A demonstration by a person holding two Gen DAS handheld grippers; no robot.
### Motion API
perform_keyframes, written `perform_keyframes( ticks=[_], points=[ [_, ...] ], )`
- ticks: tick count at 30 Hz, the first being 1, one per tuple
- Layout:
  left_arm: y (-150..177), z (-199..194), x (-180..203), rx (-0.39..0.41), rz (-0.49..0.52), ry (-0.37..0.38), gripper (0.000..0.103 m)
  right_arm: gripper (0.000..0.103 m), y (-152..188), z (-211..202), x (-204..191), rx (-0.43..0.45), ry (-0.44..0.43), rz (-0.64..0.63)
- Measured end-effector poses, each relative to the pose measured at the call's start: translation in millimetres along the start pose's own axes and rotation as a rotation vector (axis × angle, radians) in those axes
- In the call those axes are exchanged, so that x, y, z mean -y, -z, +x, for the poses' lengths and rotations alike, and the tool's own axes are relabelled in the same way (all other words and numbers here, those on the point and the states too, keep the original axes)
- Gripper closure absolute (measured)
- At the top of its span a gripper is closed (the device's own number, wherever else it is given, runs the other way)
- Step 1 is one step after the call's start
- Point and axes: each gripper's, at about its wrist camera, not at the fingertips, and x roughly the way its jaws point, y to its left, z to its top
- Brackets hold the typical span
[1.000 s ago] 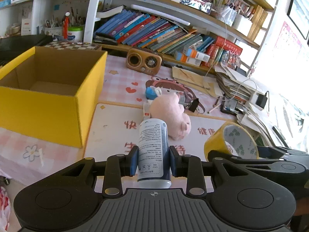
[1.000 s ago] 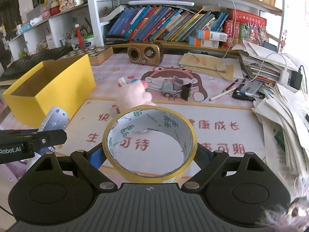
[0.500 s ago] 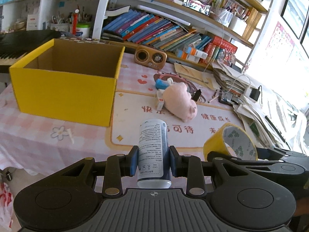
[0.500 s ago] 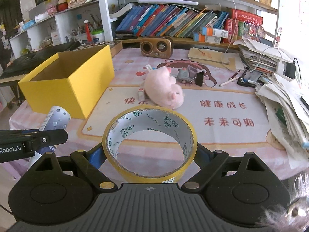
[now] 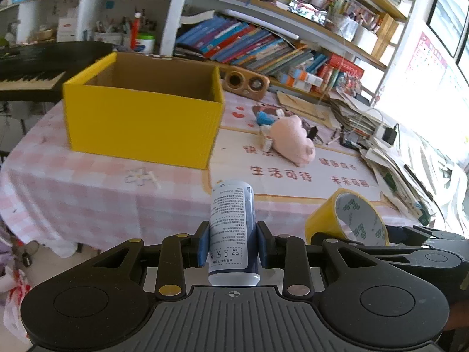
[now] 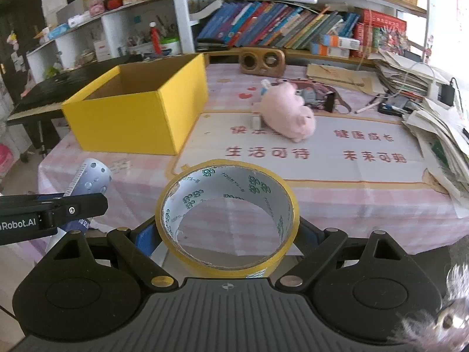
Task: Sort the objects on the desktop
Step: 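Lift the spray bottle and tape roll and carry both toward the yellow box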
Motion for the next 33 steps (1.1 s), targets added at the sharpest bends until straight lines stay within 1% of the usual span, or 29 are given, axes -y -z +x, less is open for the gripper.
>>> perform_keyframes(
  ticks=[16,23,33],
  points=[
    [9.9,-30.5,-42.5,0.045,-0.076,-0.061,0.072,0.013,-0.9,2.4,-54.4,-0.005,-0.068,-0.096],
    [10.9,-40.3,-56.6,0.061,-0.097,-0.083,0.072,0.013,-2.1,5.6,-70.4,-0.007,-0.099,-0.122],
    [8.6,-49.4,-68.8,0.090,-0.115,-0.096,0.072,0.013,-5.7,6.2,-86.6,-0.008,-0.124,-0.153]
  ],
)
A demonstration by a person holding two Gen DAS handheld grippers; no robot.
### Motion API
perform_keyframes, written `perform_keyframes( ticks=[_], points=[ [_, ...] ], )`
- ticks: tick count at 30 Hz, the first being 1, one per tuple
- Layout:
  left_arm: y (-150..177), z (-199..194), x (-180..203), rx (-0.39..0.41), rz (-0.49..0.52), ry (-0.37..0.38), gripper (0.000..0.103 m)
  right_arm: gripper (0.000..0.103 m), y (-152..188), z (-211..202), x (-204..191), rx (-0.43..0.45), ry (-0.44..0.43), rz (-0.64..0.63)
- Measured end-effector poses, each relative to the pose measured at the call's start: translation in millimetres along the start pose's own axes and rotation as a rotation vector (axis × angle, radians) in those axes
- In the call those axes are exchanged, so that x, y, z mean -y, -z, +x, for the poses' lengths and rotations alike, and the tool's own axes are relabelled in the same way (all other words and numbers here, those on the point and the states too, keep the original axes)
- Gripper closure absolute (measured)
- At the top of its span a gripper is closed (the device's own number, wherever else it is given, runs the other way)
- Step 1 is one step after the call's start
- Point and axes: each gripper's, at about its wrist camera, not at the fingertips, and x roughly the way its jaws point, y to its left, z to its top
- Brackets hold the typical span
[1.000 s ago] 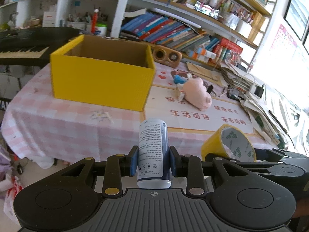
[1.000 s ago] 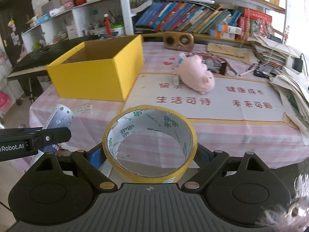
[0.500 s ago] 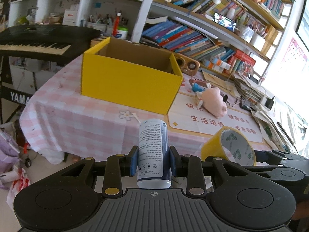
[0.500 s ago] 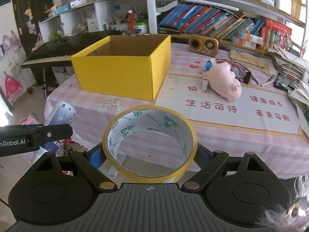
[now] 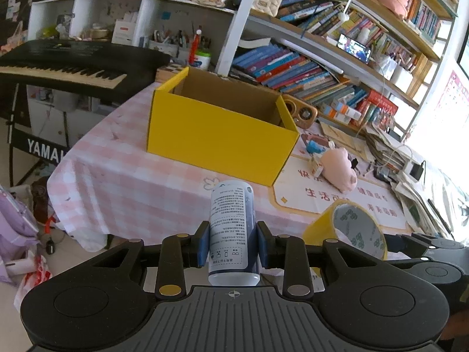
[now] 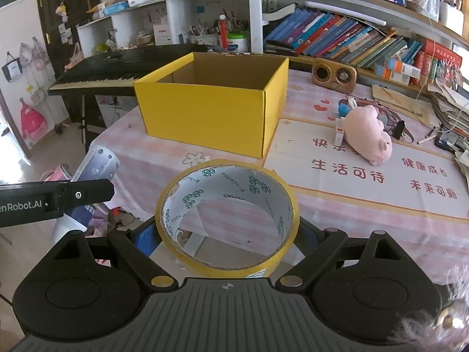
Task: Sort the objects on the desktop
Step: 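Lift the spray bottle and tape roll and carry both toward the yellow box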
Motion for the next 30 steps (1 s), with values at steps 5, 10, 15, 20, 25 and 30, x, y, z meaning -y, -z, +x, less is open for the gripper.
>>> perform_keyframes(
  ticks=[5,10,15,20,25,30],
  points=[
    [-3.9,-1.7,-3.5,0.013,-0.007,-0.004,0.072,0.013,-4.7,1.8,-4.6,-0.001,-0.016,-0.020],
    [-8.3,0.7,-5.2,0.018,-0.010,-0.008,0.072,0.013,-9.4,4.9,-5.9,0.000,-0.027,-0.029],
    [-9.5,2.2,-5.7,0.018,-0.010,-0.007,0.072,0.013,-13.2,9.2,-6.1,0.000,-0.032,-0.028],
    [-14.7,6.7,-6.1,0.024,-0.008,-0.013,0.072,0.013,-18.8,12.8,-5.6,0.006,-0.043,-0.033],
    [-23.0,15.3,-8.1,0.023,-0.004,-0.024,0.072,0.013,-26.9,20.6,-4.5,0.009,-0.052,-0.033],
    [-32.8,21.8,-10.5,0.030,-0.006,-0.027,0.072,0.013,-40.3,28.3,-2.2,0.017,-0.060,-0.032]
  ],
)
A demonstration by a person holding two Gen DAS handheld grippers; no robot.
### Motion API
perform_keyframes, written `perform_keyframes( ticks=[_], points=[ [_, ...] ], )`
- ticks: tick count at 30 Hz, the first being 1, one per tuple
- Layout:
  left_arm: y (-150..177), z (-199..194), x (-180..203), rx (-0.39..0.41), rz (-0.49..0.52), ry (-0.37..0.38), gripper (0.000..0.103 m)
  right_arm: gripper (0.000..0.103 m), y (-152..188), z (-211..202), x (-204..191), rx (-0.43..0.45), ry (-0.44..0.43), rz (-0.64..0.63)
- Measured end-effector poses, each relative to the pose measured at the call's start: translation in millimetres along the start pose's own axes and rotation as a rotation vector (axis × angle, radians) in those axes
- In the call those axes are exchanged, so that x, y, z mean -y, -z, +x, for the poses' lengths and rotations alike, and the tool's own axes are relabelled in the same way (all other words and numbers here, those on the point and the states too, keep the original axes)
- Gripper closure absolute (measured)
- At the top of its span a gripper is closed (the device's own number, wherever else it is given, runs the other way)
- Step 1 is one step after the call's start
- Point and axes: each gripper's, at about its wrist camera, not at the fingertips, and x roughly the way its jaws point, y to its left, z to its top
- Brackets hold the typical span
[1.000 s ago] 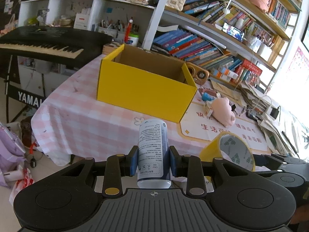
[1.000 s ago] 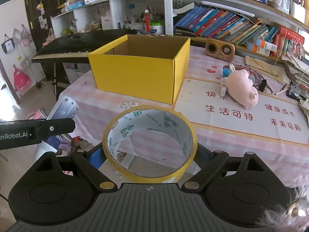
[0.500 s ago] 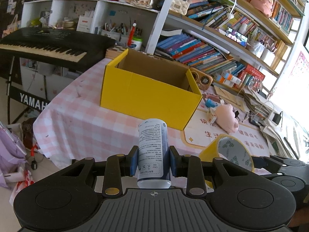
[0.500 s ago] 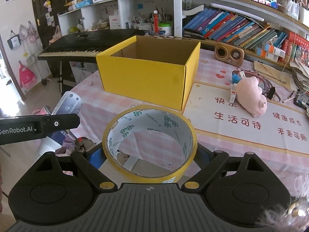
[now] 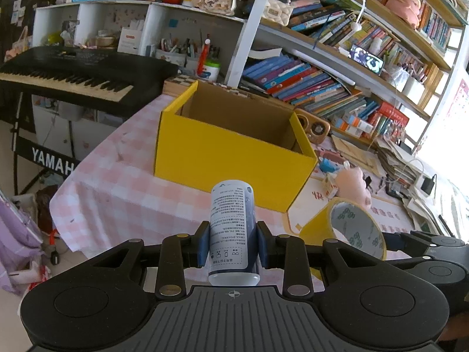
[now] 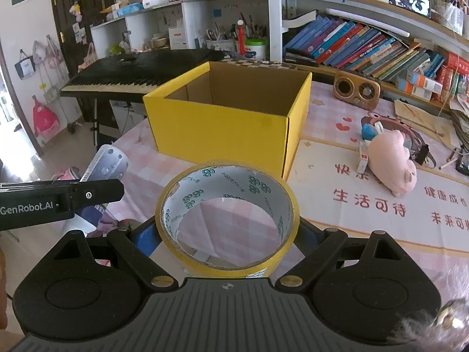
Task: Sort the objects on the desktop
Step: 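Lift the spray bottle and tape roll and carry both toward the yellow box, then lower both into the yellow box and open both tools to release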
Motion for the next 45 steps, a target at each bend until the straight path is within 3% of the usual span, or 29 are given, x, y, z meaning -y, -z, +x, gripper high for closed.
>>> perform_keyframes(
  ticks=[18,28,34,45],
  points=[
    [-71.4,41.1,4.5,0.092,0.053,0.002,0.072,0.013,-87.5,39.3,26.6,0.093,-0.025,-0.077],
    [-122.3,89.5,11.4,0.111,0.105,-0.015,0.072,0.013,-150.9,86.5,44.8,0.113,-0.045,-0.238],
    [-142.8,130.2,12.2,0.058,0.136,-0.036,0.072,0.013,-177.6,137.7,51.4,0.041,-0.087,-0.387],
    [-149.9,203.2,13.9,-0.111,0.181,-0.097,0.072,0.013,-198.6,217.9,50.9,-0.126,-0.188,-0.650]
  ],
)
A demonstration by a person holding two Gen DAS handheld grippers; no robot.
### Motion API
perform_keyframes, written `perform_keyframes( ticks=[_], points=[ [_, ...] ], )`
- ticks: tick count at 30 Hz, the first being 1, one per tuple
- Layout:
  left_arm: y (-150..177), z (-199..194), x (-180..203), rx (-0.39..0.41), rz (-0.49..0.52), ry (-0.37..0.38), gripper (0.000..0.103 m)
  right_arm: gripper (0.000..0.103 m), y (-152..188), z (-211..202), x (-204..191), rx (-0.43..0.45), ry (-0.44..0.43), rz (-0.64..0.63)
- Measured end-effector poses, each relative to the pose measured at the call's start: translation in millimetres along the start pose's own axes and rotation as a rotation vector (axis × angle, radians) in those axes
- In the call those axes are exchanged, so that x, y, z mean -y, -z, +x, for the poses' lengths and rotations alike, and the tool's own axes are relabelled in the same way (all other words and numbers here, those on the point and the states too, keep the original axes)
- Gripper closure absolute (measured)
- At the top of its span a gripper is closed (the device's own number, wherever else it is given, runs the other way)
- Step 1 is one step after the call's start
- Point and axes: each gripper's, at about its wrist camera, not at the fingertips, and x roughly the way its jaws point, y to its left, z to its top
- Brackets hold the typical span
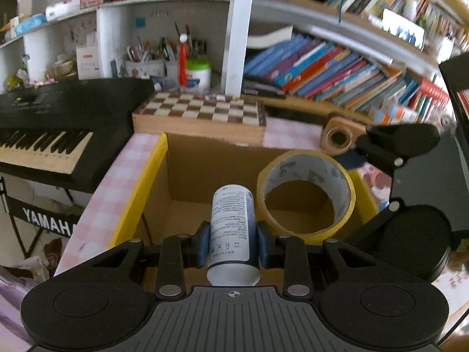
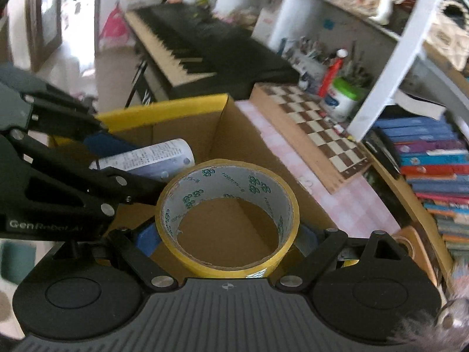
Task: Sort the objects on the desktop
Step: 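Lower both into the yellow box and open both tools to release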
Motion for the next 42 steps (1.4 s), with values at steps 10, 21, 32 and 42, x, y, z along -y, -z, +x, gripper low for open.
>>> perform_keyframes(
  ticks=[10,21,32,42],
  points=[
    [-3.5,40.4,6.6,-0.124,0.035,-0.026,0.072,0.013,4.2,42.1,13.3,-0.137,-0.091,-0.132],
    [-6.0,51.5,10.9,-0.185,0.043,-0.055,0.072,0.013,1.5,59.4,11.8,-0.201,-0.134,-0.224],
    [-11.4,32.7,10.3,-0.073,0.043,-0.051,0.042,0.009,0.4,47.5,18.7,-0.141,-0.056,-0.121],
    [-20.4,-31.0,14.4,0.153,0.063,-0.041,0.022,0.009,9.6,-26.5,38.5,0.050,0.069,0.162]
  ],
)
